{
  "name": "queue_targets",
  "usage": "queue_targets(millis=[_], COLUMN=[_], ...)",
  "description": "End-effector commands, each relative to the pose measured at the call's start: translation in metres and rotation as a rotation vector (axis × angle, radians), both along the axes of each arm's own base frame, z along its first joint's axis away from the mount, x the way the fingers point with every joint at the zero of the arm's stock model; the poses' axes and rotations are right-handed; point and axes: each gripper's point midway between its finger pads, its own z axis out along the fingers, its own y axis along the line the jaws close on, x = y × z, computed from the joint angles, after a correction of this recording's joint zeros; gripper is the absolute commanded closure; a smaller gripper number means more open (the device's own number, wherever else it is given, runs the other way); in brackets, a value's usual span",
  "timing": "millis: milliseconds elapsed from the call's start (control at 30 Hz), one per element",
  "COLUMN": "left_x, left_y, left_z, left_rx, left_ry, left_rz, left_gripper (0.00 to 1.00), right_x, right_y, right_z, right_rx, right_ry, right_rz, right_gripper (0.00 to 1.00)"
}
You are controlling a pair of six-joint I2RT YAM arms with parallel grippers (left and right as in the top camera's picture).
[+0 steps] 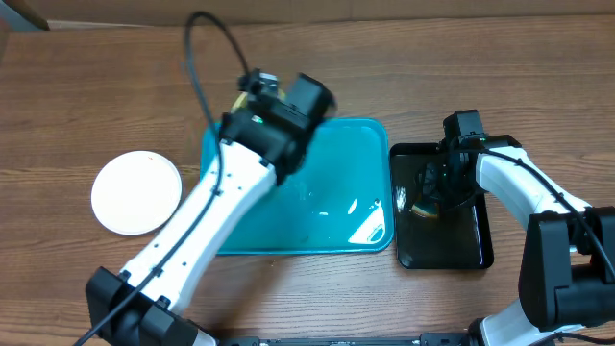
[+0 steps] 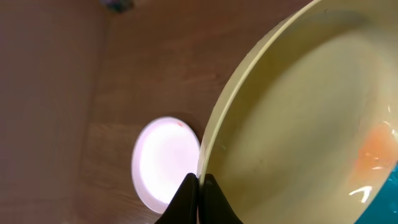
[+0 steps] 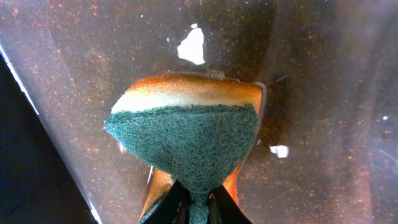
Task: Clean dirty plates on tray and stack at the side
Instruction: 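Lift the yellow plate with the left gripper and carry it left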
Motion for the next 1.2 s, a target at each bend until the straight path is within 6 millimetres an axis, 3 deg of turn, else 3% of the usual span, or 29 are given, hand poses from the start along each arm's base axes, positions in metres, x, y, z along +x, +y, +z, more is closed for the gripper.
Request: queue_targets(millis=[0, 167, 267, 367, 600, 800, 1000, 1067, 1167], left_x=[-0.002, -0.006, -0.007, -0.007, -0.010, -0.010, -0.010, -0.010, -0.010], left_y=[-0.011, -0.031, -0.034, -0.034, -0.032, -0.032, -0.032, -0.032, -0.032], left_z=[0.036, 0.034, 0.033, 0.033, 0.032, 0.032, 0.032, 0.032, 0.032], left_rx=[0.143, 0.148, 0.150, 0.151, 0.164, 0.164, 0.164, 0.164, 0.163], left_ry=[-0.162, -0.168, -0.165, -0.164, -0.147, -0.148, -0.147, -0.147, -0.146], left_rz=[-0.019, -0.072, -0.083, -0.083, -0.085, -0.085, -0.085, -0.085, -0.086], left_gripper=[0.96, 0.96, 0.96, 0.96, 0.96, 0.96, 0.96, 0.96, 0.96], right_x=[0.000, 0.001, 0.001, 0.000, 0.021, 0.015, -0.002, -0.003, 0.004], right_y=[0.000, 0.000, 0.002, 0.009, 0.008, 0.008, 0.006, 0.006, 0.007], right_z=[0.004, 0.004, 0.004, 0.007, 0.055, 0.035, -0.006, -0.007, 0.006], right_rx=[-0.004, -0.004, 0.005, 0.050, 0.055, 0.053, 0.056, 0.058, 0.058], right_ry=[-0.022, -0.023, -0.022, -0.019, -0.040, -0.034, -0.038, -0.033, -0.046], right_rz=[0.004, 0.004, 0.006, 0.016, 0.022, 0.031, 0.015, -0.002, -0.001], right_gripper=[0.89, 0.89, 0.96, 0.96, 0.96, 0.96, 0.96, 0.96, 0.96])
